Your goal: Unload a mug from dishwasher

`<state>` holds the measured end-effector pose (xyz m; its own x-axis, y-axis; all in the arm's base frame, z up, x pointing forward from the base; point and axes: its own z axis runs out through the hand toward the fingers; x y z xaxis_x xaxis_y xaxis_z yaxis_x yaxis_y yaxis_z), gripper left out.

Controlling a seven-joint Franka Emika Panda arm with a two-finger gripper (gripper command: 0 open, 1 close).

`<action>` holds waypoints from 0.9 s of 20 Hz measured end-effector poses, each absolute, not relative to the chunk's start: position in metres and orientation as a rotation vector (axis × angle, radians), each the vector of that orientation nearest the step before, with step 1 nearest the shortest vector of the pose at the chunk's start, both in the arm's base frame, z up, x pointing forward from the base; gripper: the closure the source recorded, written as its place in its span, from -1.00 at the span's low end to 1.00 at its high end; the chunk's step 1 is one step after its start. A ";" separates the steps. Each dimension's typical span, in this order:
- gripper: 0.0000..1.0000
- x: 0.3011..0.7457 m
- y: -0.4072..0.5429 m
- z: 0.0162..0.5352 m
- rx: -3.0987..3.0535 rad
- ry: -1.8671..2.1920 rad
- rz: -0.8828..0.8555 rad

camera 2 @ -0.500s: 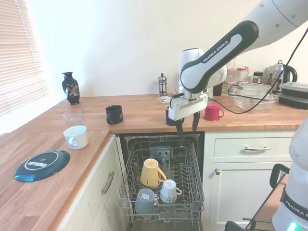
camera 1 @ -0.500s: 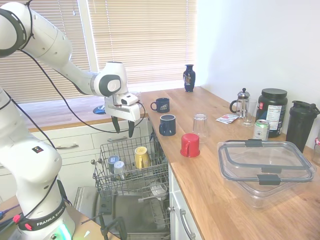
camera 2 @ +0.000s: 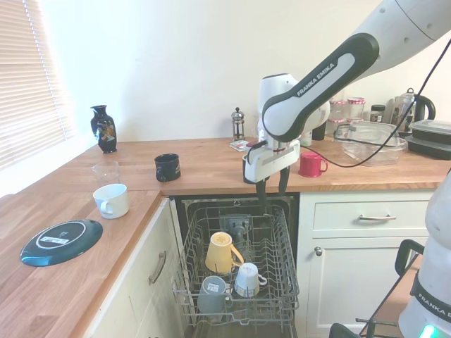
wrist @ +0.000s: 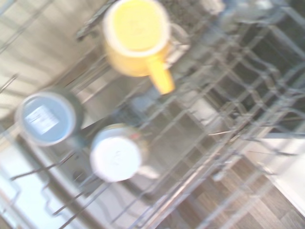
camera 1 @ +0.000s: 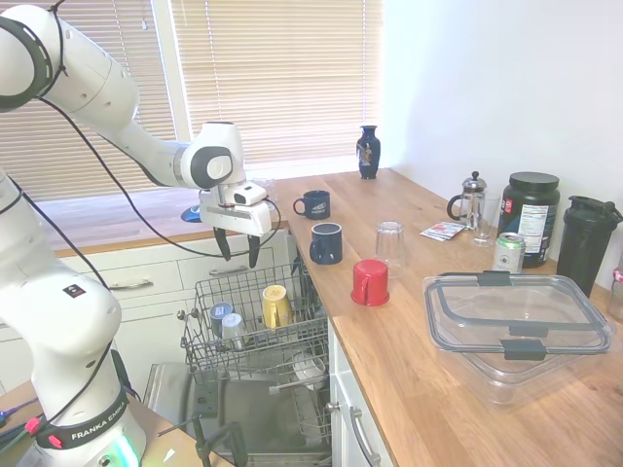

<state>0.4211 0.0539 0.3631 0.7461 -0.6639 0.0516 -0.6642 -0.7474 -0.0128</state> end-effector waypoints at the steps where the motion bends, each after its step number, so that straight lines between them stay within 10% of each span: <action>1: -1.00 0.419 0.070 0.354 2.932 -1.086 0.075; 18: -1.00 0.413 0.105 0.209 2.934 -0.809 -0.008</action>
<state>0.4133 0.1045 0.2087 0.8591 -0.5113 0.0210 -0.5108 -0.8543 0.0959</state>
